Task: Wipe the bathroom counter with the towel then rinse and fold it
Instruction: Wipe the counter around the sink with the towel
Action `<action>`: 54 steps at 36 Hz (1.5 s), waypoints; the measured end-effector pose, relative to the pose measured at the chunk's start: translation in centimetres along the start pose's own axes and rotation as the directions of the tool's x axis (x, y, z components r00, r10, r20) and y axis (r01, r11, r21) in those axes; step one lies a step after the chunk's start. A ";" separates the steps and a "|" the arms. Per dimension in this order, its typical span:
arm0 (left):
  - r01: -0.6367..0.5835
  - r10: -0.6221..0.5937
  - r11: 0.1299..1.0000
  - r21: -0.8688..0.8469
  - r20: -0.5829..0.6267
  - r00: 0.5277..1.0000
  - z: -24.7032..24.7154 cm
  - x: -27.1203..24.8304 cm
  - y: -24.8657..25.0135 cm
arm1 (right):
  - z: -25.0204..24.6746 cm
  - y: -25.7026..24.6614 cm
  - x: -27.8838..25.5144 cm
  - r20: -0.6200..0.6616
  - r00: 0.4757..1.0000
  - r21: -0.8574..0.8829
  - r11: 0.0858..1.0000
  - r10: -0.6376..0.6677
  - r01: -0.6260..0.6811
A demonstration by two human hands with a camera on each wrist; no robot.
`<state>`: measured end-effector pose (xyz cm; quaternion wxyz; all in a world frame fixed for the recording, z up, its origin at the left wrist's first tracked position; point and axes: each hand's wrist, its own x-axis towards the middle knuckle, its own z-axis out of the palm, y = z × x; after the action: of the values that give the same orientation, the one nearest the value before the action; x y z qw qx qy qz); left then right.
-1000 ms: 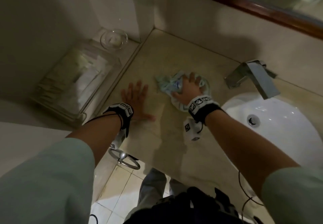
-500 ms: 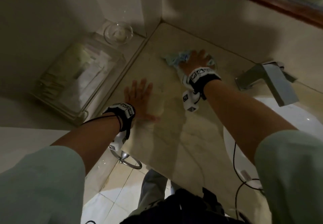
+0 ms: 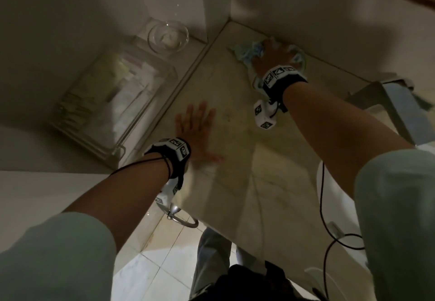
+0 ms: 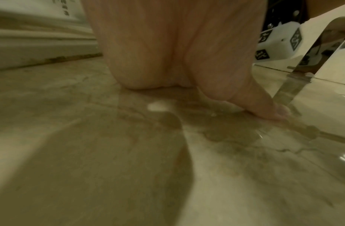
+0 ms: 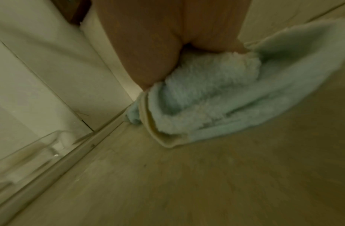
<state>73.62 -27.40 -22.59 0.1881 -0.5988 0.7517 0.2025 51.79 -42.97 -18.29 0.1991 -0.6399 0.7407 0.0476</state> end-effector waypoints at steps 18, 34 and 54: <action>0.010 -0.010 1.000 0.023 0.011 1.000 -0.6 -0.7 0.2 | 6.6 -2.3 -8.5 -0.049 0.999 0.226 0.974 -0.007 0.018; -0.052 0.053 0.998 -0.027 0.035 0.998 -0.5 -0.3 -0.6 | 1.2 -5.5 0.5 -0.117 0.985 0.113 0.987 0.124 -0.111; -0.040 0.039 0.999 0.034 0.029 0.999 -0.4 -0.2 -0.4 | 1.8 -5.9 3.0 -0.017 0.994 -0.068 0.992 -0.106 0.104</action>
<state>74.00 -27.50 -22.18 0.2050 -0.5774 0.7642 0.2014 57.59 -46.21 -19.88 0.1724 -0.6848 0.7059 0.0553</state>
